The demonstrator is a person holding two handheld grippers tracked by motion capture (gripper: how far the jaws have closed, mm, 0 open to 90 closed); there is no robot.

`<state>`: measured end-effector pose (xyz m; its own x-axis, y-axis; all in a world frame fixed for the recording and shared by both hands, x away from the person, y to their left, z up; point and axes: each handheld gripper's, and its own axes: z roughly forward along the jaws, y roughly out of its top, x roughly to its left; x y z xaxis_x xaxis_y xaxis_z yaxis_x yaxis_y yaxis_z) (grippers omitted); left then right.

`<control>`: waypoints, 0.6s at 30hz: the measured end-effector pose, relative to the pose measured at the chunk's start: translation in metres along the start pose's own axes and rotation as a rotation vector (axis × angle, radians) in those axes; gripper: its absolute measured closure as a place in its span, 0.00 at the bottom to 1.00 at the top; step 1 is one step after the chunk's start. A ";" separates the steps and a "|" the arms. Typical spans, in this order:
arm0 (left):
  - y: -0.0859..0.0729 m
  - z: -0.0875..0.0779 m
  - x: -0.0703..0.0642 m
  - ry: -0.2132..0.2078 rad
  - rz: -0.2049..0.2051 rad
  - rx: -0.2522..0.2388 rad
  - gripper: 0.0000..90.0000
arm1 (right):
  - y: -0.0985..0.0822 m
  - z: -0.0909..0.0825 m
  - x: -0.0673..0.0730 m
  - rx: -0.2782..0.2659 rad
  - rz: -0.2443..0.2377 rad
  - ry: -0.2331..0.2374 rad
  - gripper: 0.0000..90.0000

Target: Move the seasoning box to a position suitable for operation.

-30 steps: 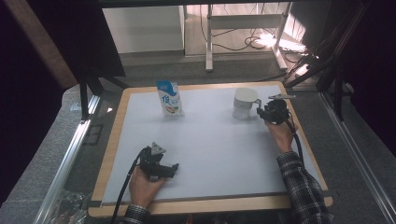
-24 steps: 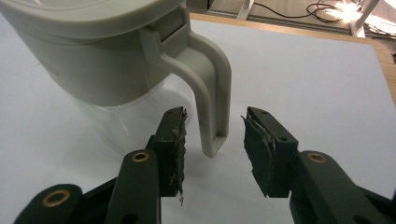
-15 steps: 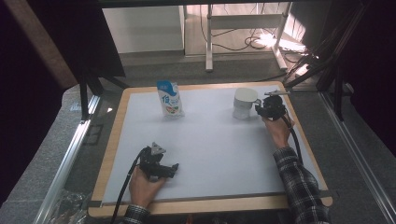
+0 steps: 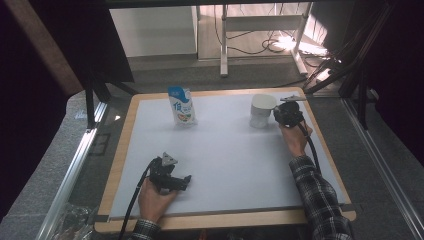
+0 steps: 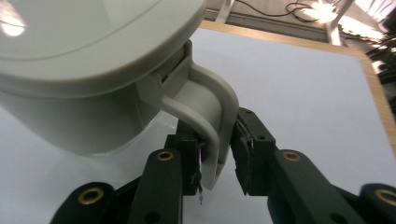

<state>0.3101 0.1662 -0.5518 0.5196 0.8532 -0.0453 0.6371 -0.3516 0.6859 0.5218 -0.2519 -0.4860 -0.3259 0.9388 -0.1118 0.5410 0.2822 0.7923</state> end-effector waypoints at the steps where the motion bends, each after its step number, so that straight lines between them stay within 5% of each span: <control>1: 0.000 0.000 0.000 0.000 0.000 0.000 0.00 | 0.000 0.000 0.000 -0.002 0.001 -0.001 0.83; 9: 0.000 0.000 0.000 0.000 -0.001 0.000 0.00 | -0.001 0.003 -0.004 -0.031 0.038 -0.027 0.89; 12: 0.000 0.000 0.000 0.001 0.000 0.000 0.00 | -0.002 0.003 -0.008 -0.039 0.067 0.005 0.90; 18: 0.000 0.000 0.000 0.001 0.000 0.000 0.00 | -0.002 0.000 -0.005 -0.045 0.038 0.008 0.90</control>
<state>0.3101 0.1663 -0.5518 0.5192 0.8535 -0.0448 0.6372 -0.3516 0.6858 0.5225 -0.2576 -0.4868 -0.3123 0.9469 -0.0765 0.5181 0.2372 0.8218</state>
